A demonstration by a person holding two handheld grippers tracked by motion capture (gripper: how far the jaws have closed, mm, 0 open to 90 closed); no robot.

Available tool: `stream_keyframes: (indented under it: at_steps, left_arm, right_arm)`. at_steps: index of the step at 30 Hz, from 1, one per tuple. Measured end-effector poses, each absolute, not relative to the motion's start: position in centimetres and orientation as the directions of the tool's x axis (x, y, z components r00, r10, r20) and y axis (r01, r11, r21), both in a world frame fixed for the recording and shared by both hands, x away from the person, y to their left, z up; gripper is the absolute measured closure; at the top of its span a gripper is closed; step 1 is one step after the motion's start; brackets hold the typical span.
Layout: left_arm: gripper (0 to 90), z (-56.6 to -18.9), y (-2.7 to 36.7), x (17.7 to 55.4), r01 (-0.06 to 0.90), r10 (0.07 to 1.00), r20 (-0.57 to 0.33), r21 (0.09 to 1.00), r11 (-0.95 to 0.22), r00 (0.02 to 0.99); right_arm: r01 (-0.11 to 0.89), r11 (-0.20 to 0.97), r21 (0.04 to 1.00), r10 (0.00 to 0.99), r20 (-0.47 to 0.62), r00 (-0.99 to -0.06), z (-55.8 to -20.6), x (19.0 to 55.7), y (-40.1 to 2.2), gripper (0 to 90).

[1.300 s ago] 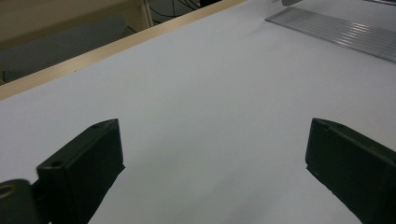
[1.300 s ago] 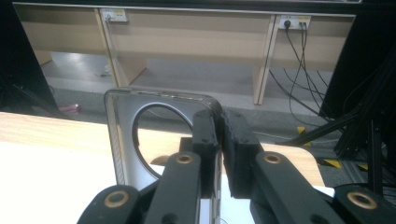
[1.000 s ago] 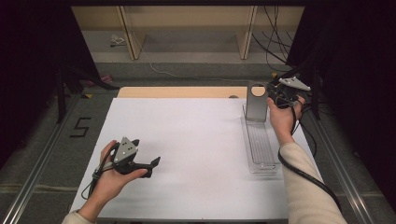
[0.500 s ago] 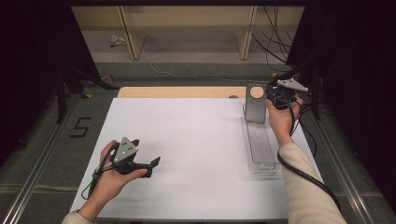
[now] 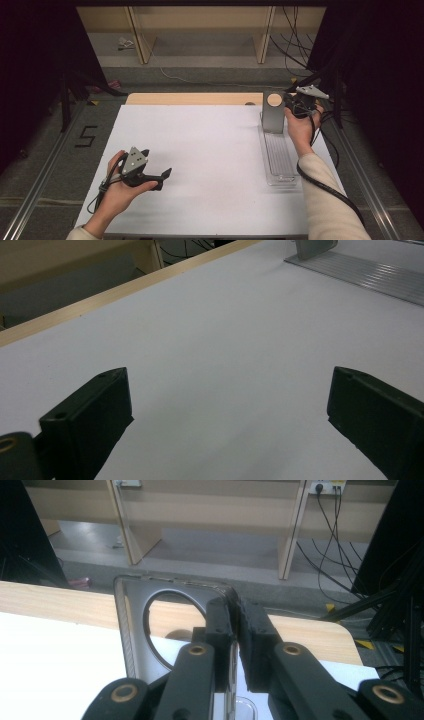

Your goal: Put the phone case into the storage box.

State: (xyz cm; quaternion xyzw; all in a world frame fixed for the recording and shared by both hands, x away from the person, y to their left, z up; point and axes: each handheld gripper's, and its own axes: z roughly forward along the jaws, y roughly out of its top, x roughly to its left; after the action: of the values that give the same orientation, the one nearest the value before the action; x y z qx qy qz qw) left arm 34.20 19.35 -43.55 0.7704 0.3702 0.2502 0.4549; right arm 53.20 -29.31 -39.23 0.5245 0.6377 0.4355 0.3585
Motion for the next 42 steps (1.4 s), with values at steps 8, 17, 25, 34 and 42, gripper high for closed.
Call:
stream_keyframes:
  at_steps: [8, 17, 25, 34, 42]
  left_arm:
    - [3.6, -43.6, 19.3, 34.2, 0.342, 0.797, 0.052, 0.885, -0.315, 0.601]
    - [3.6, -43.6, 19.4, 34.2, 0.342, 0.798, 0.051, 0.886, -0.314, 0.601]
    - [3.6, -43.6, 19.4, 34.2, 0.342, 0.798, 0.052, 0.885, -0.315, 0.601]
    - [3.6, -43.6, 19.3, 34.2, 0.343, 0.798, 0.05, 0.886, -0.313, 0.6]
    - [3.6, -43.6, 19.4, 34.2, 0.342, 0.798, 0.05, 0.886, -0.313, 0.601]
  right_arm:
    - [0.352, 0.076, 0.933, 0.979, -0.003, -0.203, -39.3, 53.3, -29.3, 82.9]
    - [0.358, 0.116, 0.926, 0.973, -0.035, -0.227, -39.8, 53.7, -29.0, 74.0]
    - [0.375, 0.121, 0.919, 0.972, -0.032, -0.234, -40.3, 54.0, -29.0, 69.1]
    - [0.392, 0.113, 0.913, 0.972, -0.02, -0.234, -40.6, 54.1, -29.1, 63.9]
    - [0.408, 0.105, 0.907, 0.972, -0.007, -0.235, -40.8, 54.3, -29.0, 54.7]
